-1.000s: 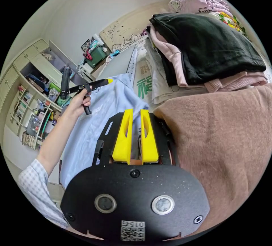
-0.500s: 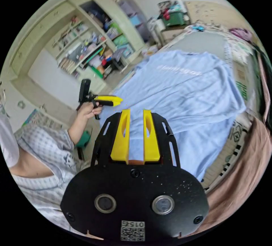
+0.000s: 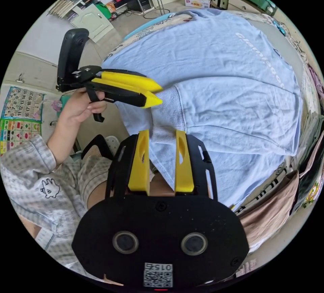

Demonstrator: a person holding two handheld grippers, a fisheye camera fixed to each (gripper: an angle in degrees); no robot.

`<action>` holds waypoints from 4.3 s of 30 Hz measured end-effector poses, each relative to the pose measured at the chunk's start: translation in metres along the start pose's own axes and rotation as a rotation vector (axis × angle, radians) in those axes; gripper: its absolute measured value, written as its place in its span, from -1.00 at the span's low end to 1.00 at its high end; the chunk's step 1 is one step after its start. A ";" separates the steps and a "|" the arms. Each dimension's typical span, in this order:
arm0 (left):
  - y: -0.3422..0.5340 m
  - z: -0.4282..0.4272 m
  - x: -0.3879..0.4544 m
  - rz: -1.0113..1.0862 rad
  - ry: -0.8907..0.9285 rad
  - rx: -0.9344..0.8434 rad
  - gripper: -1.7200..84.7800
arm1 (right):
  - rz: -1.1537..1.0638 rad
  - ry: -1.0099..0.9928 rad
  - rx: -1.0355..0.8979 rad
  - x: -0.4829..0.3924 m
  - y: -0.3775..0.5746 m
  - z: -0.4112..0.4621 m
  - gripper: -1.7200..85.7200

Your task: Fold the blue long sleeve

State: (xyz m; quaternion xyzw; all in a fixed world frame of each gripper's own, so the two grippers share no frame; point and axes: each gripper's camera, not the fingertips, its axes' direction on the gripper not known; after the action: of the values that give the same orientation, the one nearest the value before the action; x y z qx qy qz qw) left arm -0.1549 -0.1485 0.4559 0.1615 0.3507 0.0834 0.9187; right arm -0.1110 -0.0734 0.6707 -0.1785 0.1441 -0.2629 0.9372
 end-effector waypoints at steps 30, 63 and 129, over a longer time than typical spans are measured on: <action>0.047 -0.098 0.107 0.162 -0.176 0.124 -0.74 | 0.191 0.015 0.454 0.180 0.113 -0.044 -0.79; 0.035 -0.045 0.176 0.361 -0.262 0.090 -0.87 | 0.459 0.480 0.102 0.425 -0.042 0.031 -0.98; 0.129 -0.224 0.245 0.286 0.064 0.262 -0.81 | 0.504 0.471 0.746 -0.180 0.270 -0.281 -0.97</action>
State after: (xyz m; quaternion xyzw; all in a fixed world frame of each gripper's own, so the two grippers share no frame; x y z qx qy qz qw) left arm -0.1295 0.0908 0.1931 0.3254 0.3612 0.1718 0.8568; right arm -0.2421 0.1671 0.3405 0.2728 0.2863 -0.0952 0.9136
